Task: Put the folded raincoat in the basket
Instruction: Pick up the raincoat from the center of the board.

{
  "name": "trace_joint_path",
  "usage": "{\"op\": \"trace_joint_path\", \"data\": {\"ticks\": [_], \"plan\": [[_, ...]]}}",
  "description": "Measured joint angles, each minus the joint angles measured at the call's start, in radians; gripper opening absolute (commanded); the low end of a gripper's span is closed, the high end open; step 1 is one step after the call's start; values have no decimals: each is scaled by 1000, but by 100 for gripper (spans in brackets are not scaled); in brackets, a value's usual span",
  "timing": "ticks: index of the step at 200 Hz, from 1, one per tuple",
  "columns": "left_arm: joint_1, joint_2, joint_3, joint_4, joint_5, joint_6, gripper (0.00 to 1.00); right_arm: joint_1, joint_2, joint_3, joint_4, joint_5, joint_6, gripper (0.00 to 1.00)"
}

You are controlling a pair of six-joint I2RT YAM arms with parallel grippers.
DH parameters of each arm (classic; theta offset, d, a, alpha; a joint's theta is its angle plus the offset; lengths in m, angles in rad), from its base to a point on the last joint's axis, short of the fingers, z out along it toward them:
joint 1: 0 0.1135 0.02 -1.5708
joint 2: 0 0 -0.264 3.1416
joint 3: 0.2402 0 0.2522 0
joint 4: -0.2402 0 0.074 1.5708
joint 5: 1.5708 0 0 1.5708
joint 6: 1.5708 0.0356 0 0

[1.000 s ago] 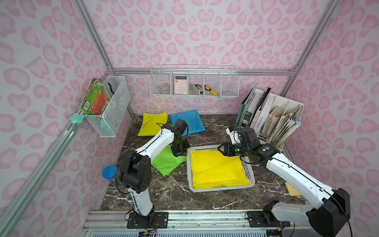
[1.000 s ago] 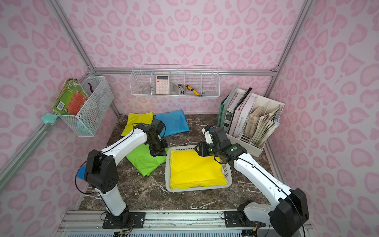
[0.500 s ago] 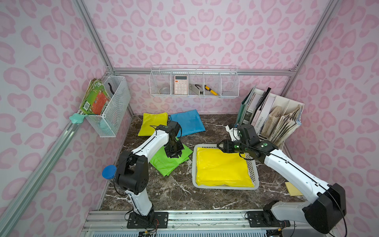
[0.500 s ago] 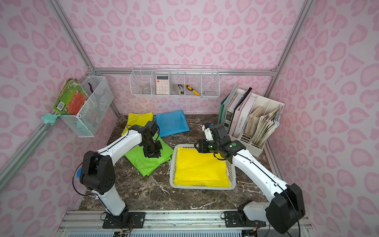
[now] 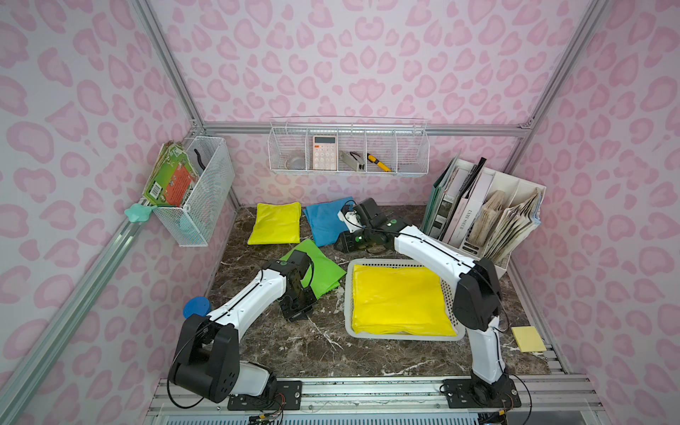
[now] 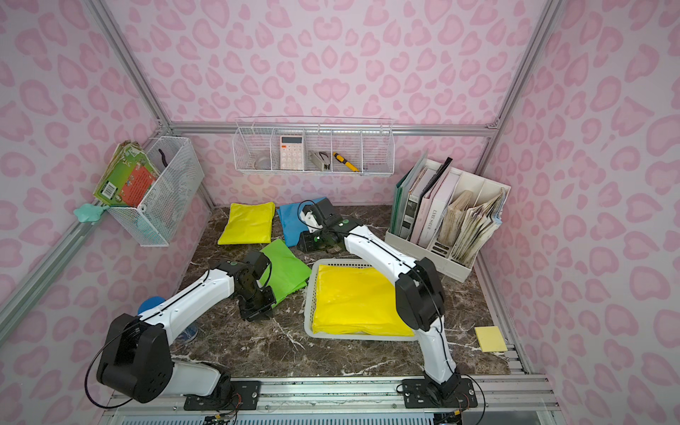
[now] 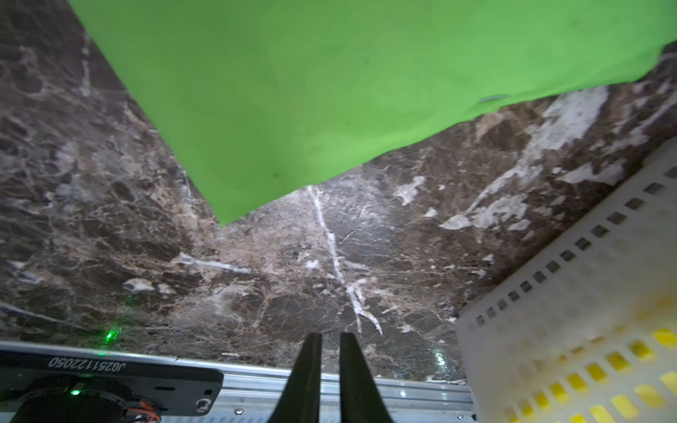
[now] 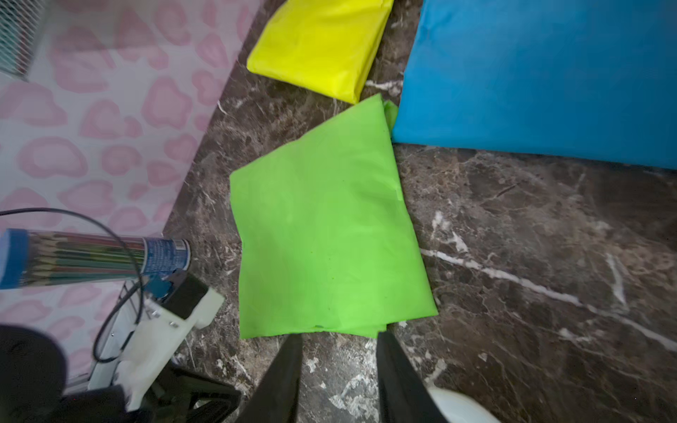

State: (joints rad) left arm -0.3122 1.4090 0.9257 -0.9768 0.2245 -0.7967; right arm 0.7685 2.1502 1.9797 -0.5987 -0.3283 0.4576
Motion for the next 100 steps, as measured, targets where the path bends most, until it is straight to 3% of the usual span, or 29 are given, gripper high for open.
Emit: {"op": "trace_joint_path", "data": {"ticks": [29,55,100], "plan": [[9,9,-40,21,0,-15,15,31,244,272,-131,21,-28,28],[30,21,-49,46,-6,-23,15,58,378,435,-238,63,-53,27],[87,47,-85,84,-11,-23,15,101,442,452,-309,91,-75,26]]}}
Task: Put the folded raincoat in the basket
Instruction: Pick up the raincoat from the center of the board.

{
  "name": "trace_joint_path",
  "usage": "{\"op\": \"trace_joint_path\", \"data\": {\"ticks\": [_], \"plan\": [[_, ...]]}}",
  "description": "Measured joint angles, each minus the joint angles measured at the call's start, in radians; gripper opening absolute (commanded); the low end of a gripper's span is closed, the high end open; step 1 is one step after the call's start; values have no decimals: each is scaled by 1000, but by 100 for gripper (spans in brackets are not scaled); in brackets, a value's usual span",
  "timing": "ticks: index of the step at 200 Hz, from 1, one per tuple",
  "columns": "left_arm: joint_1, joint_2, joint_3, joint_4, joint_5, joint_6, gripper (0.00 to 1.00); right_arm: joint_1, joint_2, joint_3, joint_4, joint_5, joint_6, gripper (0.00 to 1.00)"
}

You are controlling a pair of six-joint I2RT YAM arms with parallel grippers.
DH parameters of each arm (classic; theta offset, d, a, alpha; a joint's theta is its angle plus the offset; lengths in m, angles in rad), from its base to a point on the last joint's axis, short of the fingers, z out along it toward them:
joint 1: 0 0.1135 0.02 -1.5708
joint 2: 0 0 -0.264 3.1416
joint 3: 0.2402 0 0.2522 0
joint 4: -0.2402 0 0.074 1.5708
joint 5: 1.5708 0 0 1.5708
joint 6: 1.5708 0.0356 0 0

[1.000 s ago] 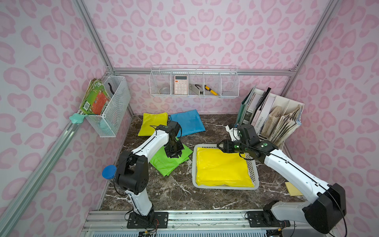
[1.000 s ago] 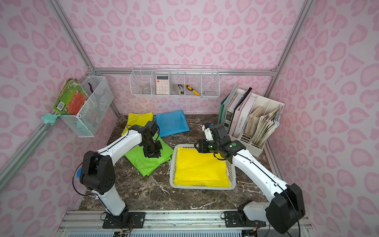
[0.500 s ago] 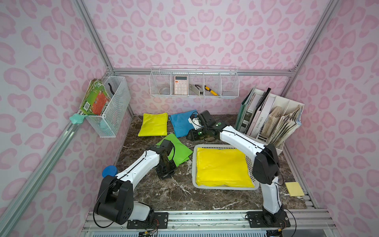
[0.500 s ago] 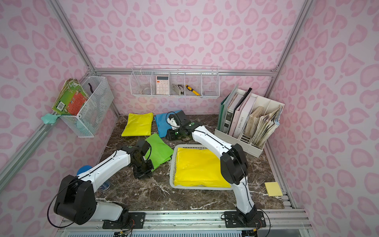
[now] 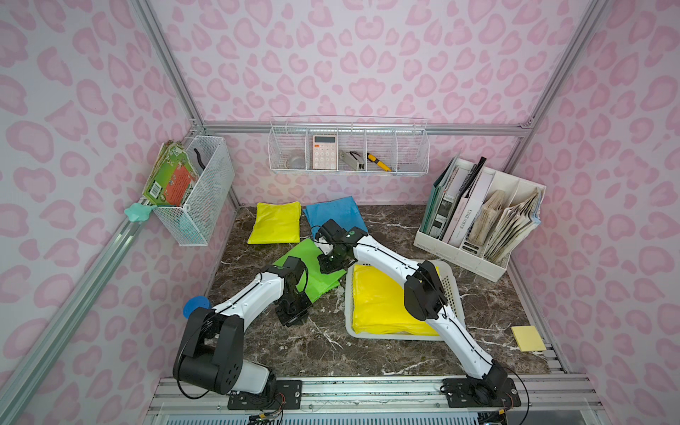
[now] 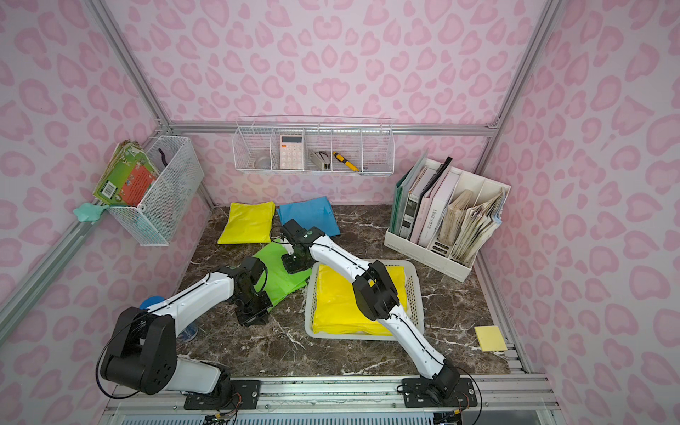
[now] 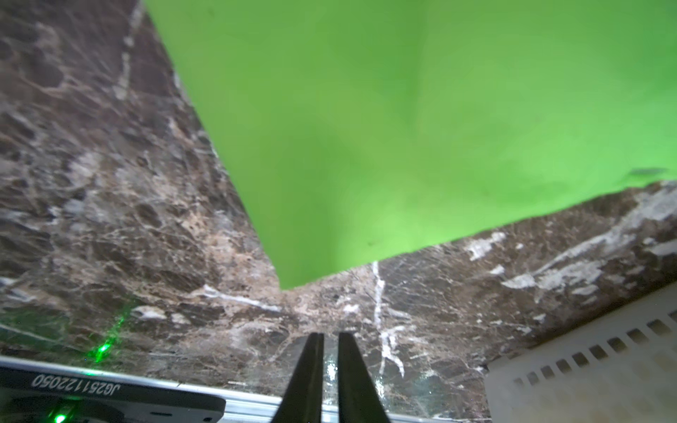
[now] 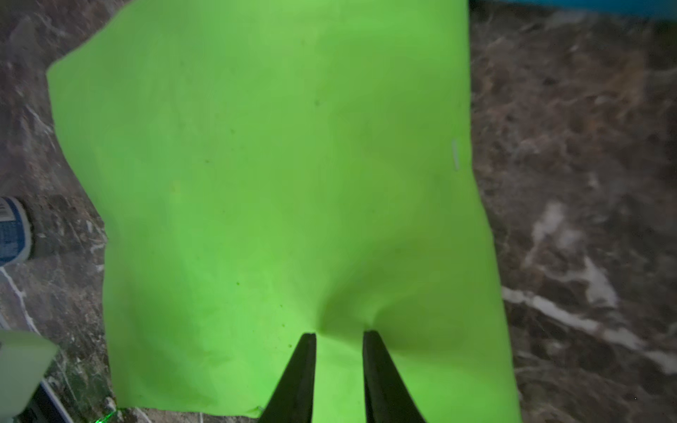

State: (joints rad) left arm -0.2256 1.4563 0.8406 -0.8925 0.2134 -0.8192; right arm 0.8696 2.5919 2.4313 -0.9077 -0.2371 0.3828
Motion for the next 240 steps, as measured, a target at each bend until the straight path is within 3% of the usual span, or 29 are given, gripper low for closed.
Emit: {"op": "trace_joint_path", "data": {"ticks": [55,117,159,202,240], "plan": [[82,46,4,20,0,13,15,49,-14,-92,-2,78,-16,26],[184,95,60,17,-27,50,15,166,-213,-456,131,99,7,26],[269,114,98,11,-38,68,15,239,-359,-646,180,24,60,30],[299,77,164,0,-14,83,15,174,-395,-575,223,-32,61,43],[291,-69,113,-32,66,87,21,48,-265,-354,174,-36,33,49]]}}
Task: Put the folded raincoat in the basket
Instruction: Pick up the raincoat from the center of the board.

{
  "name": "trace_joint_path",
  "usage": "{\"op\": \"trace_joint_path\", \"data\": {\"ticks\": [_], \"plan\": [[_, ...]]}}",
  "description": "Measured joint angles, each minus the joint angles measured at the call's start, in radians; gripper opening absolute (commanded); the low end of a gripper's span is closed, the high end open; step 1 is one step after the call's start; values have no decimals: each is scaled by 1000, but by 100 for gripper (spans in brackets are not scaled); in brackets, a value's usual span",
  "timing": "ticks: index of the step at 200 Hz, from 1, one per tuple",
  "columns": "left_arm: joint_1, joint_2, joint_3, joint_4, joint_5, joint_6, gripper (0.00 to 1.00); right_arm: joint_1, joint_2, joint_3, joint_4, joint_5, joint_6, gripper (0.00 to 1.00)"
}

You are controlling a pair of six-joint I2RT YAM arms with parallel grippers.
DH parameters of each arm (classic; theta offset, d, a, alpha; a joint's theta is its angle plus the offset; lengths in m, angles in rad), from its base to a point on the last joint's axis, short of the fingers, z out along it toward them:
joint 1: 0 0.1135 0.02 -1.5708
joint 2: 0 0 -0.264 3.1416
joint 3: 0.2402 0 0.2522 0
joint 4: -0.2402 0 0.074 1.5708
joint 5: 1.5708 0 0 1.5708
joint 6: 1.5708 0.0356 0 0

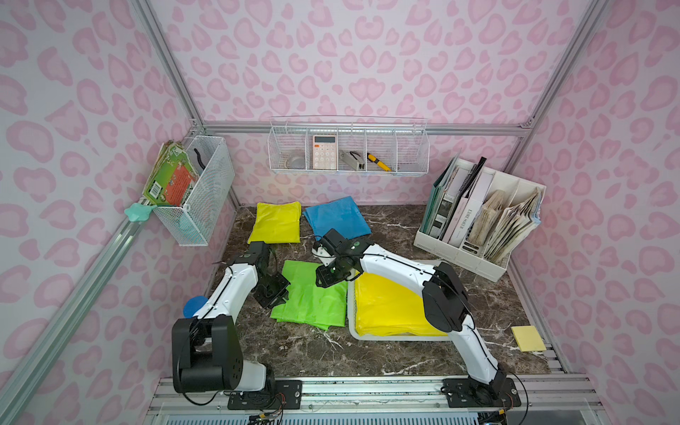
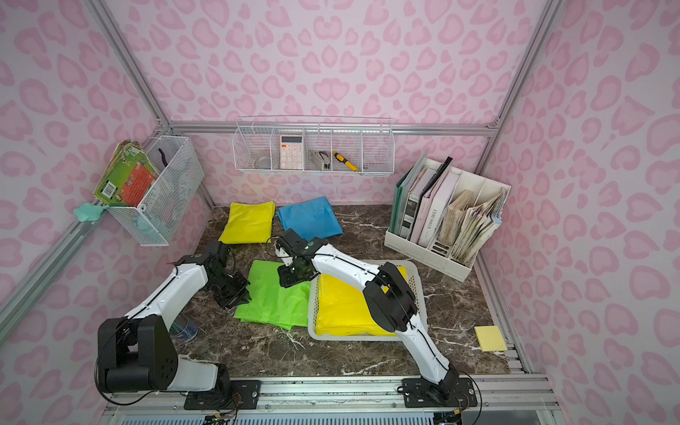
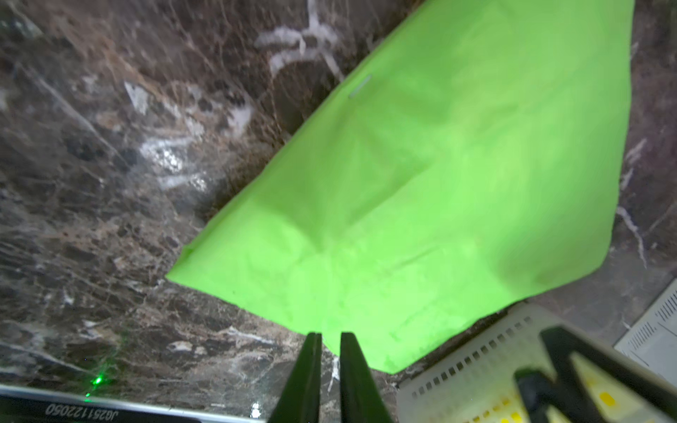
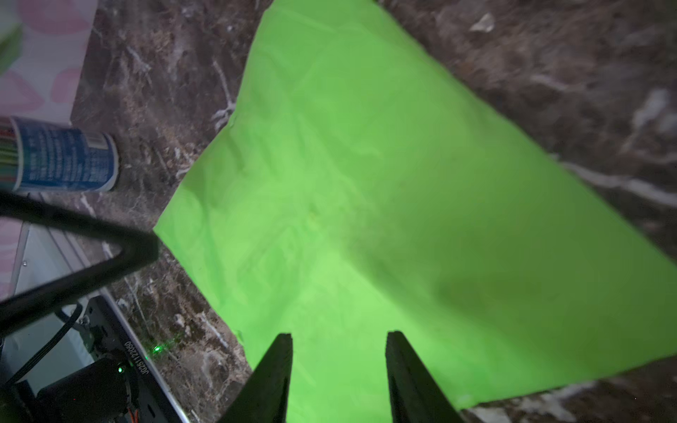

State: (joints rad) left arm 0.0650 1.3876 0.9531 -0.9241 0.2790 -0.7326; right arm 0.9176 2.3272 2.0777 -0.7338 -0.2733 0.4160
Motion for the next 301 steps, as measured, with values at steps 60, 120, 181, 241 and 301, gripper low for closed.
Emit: {"op": "trace_joint_path", "data": {"ticks": [60,120,181,241,301], "plan": [[-118,-222,-200,-58,53,-61,45,-98,291,420,-107,-8,-84,76],[-181,-179,-320,49,77,-153,42,-107,355,416,-54,-95,-136,69],[-158,10,-211,123,22,-131,40,-99,324,338,-42,-142,-113,63],[-88,177,-64,88,-48,-57,42,-42,-79,-296,63,-60,19,71],[-69,164,-33,66,-110,-20,42,-79,-109,-328,165,-40,75,73]]}}
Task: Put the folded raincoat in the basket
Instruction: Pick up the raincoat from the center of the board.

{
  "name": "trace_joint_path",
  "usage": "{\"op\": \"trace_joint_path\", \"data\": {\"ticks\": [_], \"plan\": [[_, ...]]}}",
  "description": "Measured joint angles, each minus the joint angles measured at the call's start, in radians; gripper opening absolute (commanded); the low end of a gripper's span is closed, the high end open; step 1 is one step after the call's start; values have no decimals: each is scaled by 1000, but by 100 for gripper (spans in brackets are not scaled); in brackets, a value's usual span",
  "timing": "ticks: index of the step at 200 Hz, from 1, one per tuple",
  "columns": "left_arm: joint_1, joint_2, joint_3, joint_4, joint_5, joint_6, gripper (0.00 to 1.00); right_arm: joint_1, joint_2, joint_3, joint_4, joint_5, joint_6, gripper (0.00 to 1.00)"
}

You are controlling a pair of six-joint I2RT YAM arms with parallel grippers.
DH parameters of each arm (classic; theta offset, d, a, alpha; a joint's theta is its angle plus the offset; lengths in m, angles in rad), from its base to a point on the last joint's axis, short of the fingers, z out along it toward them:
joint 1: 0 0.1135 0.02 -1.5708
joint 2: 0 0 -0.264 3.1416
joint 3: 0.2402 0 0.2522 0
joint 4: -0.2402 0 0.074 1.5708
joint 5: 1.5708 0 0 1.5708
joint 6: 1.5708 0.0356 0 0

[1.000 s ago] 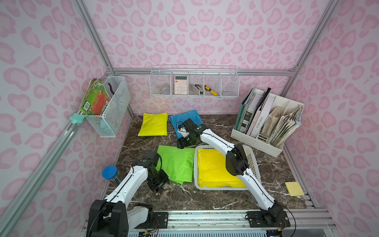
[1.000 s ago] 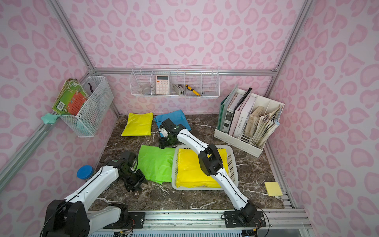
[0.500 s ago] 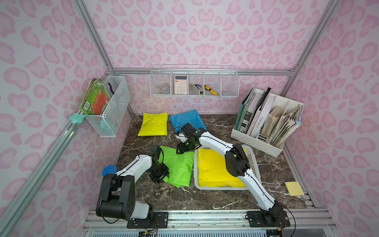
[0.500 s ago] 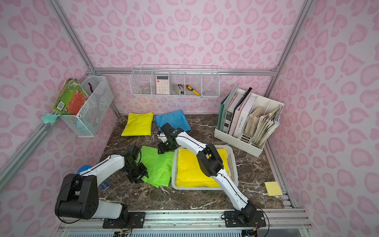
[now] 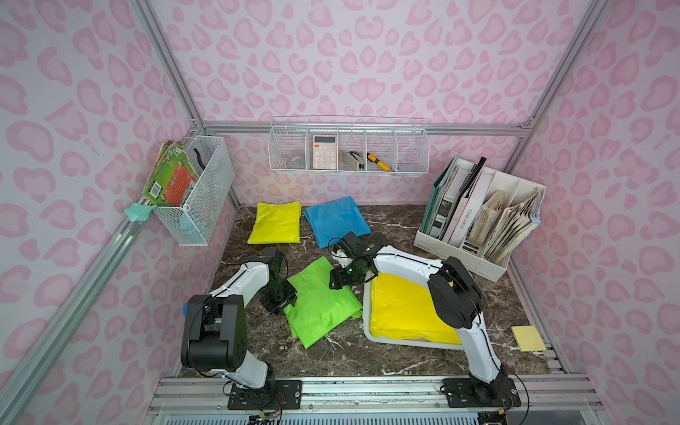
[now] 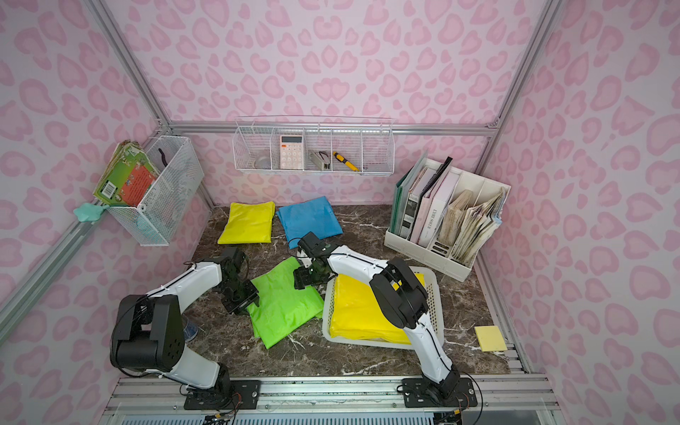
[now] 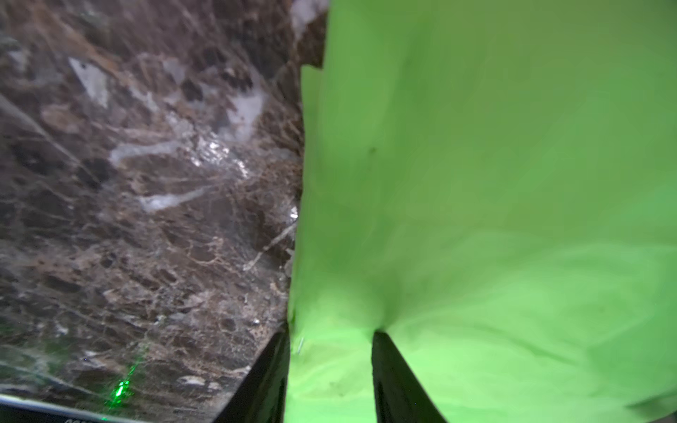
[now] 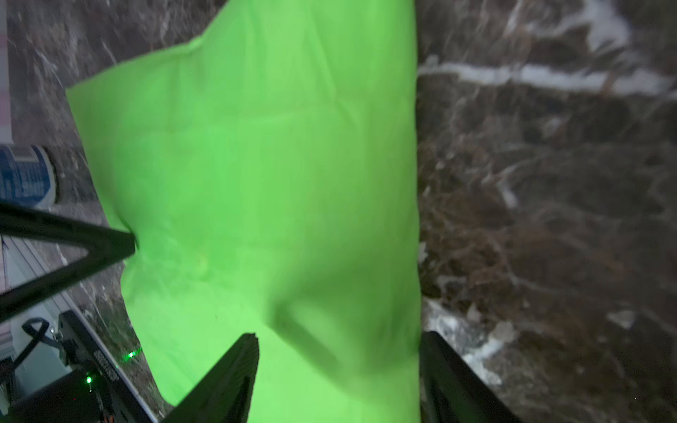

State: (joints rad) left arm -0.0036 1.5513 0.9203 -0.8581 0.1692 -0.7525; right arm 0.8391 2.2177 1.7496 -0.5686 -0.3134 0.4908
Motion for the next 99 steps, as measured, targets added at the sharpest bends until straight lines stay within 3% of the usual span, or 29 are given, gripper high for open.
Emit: {"op": "trace_joint_path", "data": {"ticks": [52,99], "plan": [[1,-44,-74,1,21,3,42,-43,113,93,52,-51,11,69],[1,-58,-115,11,31,3,39,-9,125,85,90,-84,-14,58]]}}
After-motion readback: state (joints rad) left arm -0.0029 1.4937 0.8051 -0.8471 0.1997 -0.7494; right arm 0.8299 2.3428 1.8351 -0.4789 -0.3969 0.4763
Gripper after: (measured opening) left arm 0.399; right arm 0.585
